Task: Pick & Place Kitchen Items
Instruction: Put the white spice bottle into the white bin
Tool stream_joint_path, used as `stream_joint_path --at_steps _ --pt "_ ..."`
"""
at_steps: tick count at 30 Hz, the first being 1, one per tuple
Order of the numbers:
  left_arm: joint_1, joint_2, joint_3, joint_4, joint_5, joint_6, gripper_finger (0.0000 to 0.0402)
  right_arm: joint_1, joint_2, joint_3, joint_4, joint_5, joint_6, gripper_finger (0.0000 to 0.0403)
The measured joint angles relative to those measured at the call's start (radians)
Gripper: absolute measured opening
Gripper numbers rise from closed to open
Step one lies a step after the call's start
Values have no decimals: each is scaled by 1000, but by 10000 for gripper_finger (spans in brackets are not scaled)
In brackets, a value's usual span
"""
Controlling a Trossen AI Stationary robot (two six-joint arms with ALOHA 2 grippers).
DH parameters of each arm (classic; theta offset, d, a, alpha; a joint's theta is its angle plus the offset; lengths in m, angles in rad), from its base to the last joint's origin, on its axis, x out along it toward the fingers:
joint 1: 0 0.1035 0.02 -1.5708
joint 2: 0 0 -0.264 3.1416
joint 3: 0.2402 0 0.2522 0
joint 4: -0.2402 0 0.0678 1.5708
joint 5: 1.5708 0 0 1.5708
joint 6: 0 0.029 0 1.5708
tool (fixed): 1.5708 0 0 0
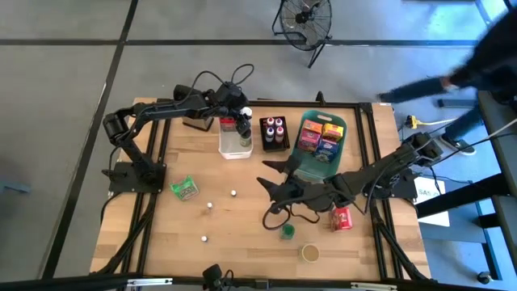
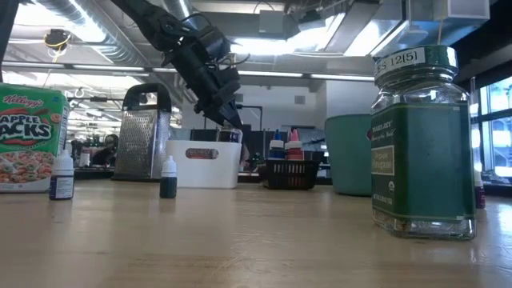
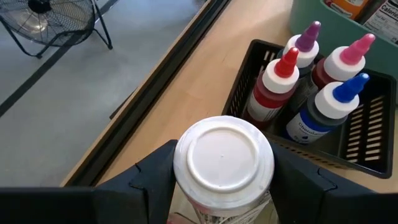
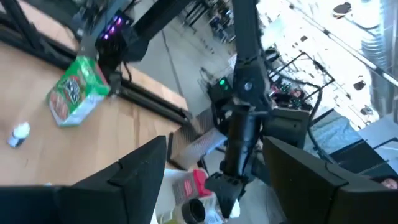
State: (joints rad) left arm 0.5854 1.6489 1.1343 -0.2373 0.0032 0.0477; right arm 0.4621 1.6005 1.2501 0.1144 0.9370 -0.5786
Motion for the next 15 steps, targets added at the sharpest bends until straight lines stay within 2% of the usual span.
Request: stream_joint_path --at_steps 7,15 --pt "0 0 0 -25 1 5 208 -44 -14 1 -79 -15 29 268" --pt "0 0 0 8 1 47 213 -69 -62 2 -166 -181 60 268"
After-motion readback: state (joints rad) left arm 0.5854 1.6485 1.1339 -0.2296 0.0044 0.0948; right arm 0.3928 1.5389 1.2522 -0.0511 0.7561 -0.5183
